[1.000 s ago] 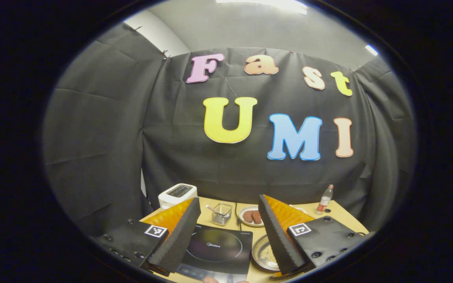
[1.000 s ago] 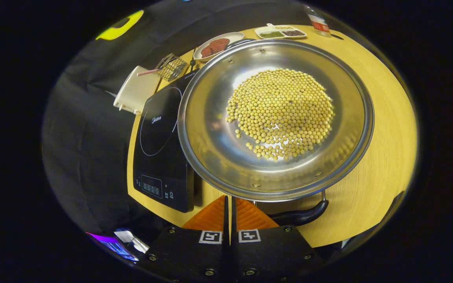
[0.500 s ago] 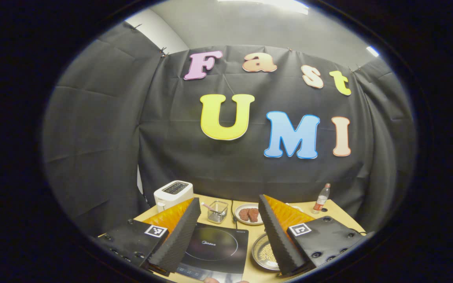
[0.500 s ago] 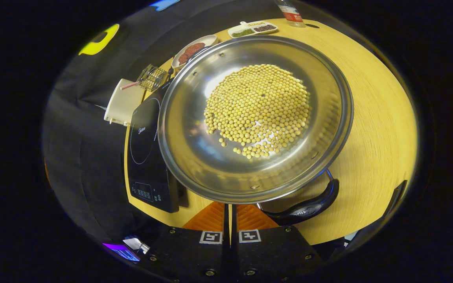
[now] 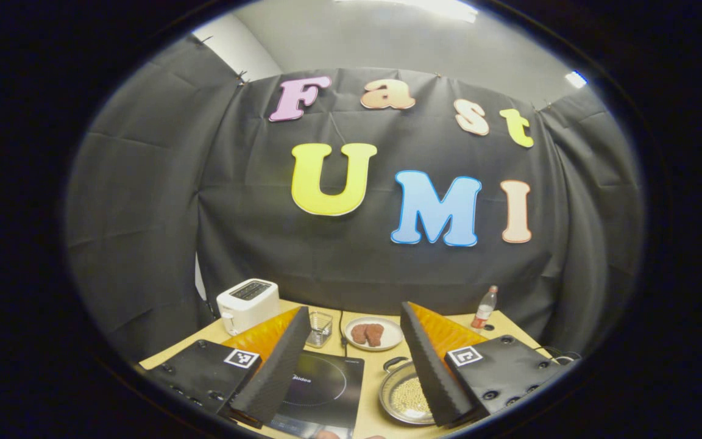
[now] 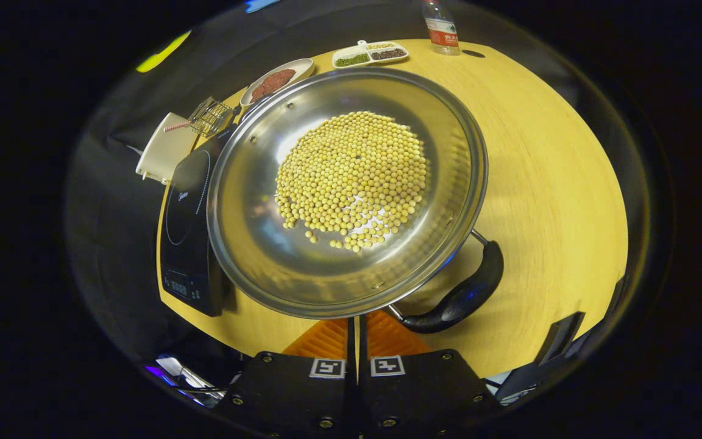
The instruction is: First push the handle of the pot to place it horizontally, then grasp the pot with both hands and set it on the induction cooktop.
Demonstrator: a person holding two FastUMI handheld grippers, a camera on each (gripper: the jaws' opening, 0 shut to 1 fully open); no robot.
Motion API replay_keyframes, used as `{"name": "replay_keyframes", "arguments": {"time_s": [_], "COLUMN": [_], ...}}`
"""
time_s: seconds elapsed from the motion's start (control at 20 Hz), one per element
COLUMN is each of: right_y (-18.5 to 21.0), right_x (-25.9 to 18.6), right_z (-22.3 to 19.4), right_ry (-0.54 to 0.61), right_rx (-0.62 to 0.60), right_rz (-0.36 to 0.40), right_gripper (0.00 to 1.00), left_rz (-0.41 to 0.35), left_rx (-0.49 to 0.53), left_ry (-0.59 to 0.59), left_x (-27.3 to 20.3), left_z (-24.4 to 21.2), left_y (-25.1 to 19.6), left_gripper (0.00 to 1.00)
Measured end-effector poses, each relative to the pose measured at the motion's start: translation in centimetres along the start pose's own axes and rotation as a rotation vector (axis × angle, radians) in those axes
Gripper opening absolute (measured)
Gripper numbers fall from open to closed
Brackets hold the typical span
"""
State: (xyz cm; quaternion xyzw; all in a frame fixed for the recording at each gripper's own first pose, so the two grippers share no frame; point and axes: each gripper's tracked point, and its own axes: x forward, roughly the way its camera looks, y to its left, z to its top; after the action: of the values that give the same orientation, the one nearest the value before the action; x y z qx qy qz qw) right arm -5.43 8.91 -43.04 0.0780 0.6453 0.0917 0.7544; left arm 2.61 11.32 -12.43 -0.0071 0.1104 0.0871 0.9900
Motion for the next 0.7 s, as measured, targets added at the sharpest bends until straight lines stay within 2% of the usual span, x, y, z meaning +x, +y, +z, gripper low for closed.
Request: {"name": "replay_keyframes", "arguments": {"time_s": [0.15, 0.45, 0.7], "right_y": [-2.6, -6.9, -9.9], "right_x": [-0.5, -1.1, -1.4], "right_z": [1.0, 3.2, 5.6], "right_ry": [-0.017, -0.047, -0.076], "right_rx": [-0.051, -0.042, -0.087], "right_rz": [-0.054, -0.124, -0.202], "right_gripper": [0.01, 0.01, 0.01], "left_rz": [-0.004, -0.002, -0.01], "left_rx": [0.003, 0.017, 0.035], "left_ry": [0.002, 0.008, 0.018], "left_x": [0.2, 0.8, 1.5], "left_z": [-0.1, -0.2, -0.3], "left_y": [-0.8, -2.1, -3.3], "left_gripper": [0.99, 0.99, 0.99]}}
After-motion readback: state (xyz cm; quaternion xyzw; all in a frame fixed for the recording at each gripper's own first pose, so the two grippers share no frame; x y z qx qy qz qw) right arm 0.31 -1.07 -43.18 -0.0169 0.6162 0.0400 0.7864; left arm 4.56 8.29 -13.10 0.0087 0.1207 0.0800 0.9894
